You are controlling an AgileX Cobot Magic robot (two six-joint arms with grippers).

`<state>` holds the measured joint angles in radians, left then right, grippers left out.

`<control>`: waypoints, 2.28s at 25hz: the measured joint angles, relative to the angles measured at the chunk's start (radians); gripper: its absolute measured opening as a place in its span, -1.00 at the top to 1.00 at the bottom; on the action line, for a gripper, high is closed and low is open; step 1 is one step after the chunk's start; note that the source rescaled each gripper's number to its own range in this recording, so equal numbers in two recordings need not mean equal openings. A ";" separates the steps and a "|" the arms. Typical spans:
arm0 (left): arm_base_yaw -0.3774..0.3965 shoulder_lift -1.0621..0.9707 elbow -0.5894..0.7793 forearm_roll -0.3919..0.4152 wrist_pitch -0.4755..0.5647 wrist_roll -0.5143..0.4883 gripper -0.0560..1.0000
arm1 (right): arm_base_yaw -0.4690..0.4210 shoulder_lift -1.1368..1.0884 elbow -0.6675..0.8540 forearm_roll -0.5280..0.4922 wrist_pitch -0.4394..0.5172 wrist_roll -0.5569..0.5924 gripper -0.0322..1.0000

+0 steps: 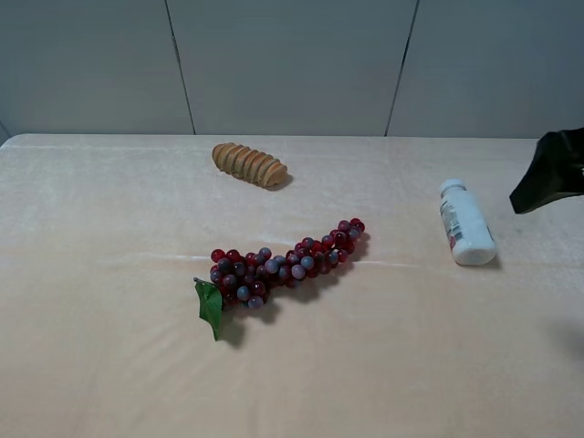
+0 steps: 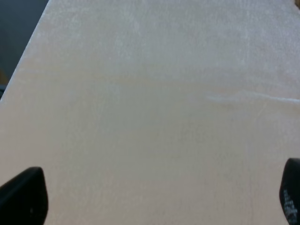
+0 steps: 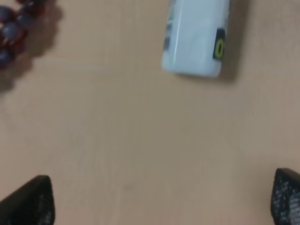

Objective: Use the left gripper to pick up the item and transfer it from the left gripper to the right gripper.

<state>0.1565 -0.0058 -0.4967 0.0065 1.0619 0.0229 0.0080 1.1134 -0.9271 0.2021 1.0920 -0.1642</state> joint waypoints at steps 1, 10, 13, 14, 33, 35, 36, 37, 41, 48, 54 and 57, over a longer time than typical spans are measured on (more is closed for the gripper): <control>0.000 0.000 0.000 0.000 0.000 0.000 -0.96 | 0.000 -0.043 0.000 -0.001 0.028 0.004 -1.00; 0.000 0.000 0.000 0.000 0.000 0.000 -0.96 | 0.000 -0.455 0.104 -0.026 0.112 0.085 -1.00; 0.000 0.000 0.000 0.000 0.000 0.000 -0.96 | 0.000 -0.617 0.176 -0.044 0.119 0.086 -1.00; 0.000 0.000 0.000 0.000 0.000 0.000 -0.96 | 0.000 -0.671 0.201 -0.051 0.123 0.087 -1.00; 0.000 0.000 0.000 0.000 0.000 0.000 -0.96 | 0.000 -1.118 0.419 -0.136 -0.050 0.090 -1.00; 0.000 0.000 0.000 0.000 0.000 0.000 -0.96 | 0.000 -1.118 0.429 -0.146 -0.056 0.101 -1.00; 0.000 0.000 0.000 0.000 0.000 0.000 -0.96 | 0.000 -1.118 0.431 -0.153 -0.056 0.111 -1.00; 0.000 0.000 0.000 0.000 0.000 0.000 -0.96 | 0.000 -1.118 0.431 -0.165 -0.058 0.123 -1.00; 0.000 0.000 0.000 0.000 0.000 0.000 -0.96 | 0.000 -1.118 0.431 -0.189 -0.058 0.180 -1.00; 0.000 0.000 0.000 0.000 0.000 0.000 -0.96 | 0.000 -1.118 0.431 -0.190 -0.059 0.190 -1.00; 0.000 0.000 0.000 0.001 0.000 0.000 -0.96 | 0.000 -1.119 0.431 -0.190 -0.060 0.192 -1.00; 0.000 0.000 0.000 0.001 0.000 0.000 -0.96 | 0.000 -1.119 0.431 -0.190 -0.061 0.194 -1.00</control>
<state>0.1565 -0.0058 -0.4967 0.0073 1.0619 0.0229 0.0080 -0.0059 -0.4966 0.0123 1.0310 0.0294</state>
